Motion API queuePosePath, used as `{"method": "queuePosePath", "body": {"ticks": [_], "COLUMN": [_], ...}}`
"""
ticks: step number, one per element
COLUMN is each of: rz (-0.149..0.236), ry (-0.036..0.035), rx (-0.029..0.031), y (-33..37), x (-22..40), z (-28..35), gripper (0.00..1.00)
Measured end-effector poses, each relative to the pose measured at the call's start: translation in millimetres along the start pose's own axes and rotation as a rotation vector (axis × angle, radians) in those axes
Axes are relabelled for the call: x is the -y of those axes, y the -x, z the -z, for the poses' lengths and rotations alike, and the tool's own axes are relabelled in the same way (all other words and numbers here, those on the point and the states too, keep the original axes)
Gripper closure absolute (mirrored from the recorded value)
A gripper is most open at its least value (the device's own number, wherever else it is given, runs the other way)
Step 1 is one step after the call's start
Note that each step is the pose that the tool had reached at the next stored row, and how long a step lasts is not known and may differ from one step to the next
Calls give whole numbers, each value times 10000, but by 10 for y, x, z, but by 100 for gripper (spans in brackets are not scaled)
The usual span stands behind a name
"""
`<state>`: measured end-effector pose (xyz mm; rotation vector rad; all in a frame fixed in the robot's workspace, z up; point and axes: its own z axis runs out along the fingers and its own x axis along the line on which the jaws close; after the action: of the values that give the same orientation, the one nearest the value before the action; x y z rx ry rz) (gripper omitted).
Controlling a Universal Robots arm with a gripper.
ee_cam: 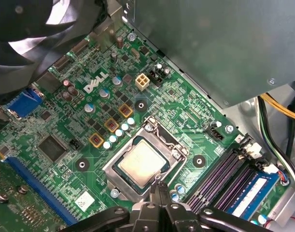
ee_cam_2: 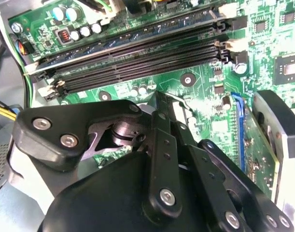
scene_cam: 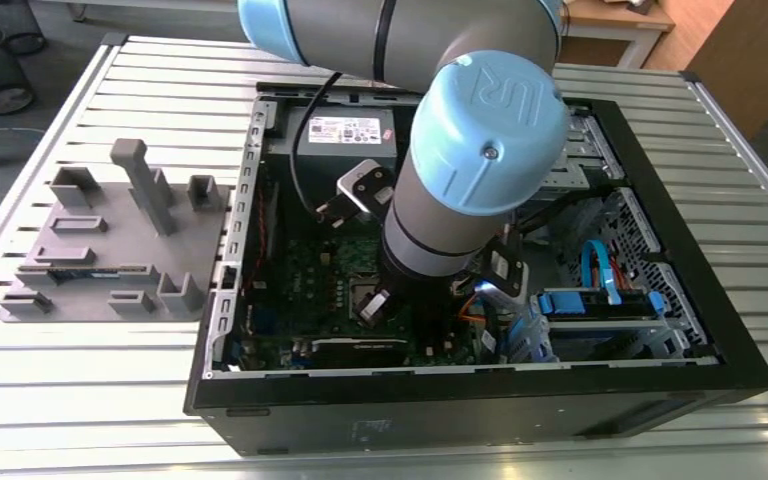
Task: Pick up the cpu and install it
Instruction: 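Install the first cpu locking lever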
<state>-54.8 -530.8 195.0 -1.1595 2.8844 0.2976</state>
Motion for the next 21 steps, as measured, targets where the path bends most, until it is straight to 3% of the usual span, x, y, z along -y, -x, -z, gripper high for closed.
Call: {"method": "queuePosePath", "body": {"ticks": [4, 7, 8, 12, 17, 21], "rz": [0, -1, -3, -2, 4, 5], "ry": [2, 151, 168, 178, 271, 294], "rx": [-2, 62, 72, 77, 159, 178], "y": [-1, -4, -5, -5, -15, -18], "x": [0, 5, 4, 5, 15, 19], "z": [1, -9, -10, -11, -9, -7], "gripper": [89, 89, 89, 89, 89, 89]}}
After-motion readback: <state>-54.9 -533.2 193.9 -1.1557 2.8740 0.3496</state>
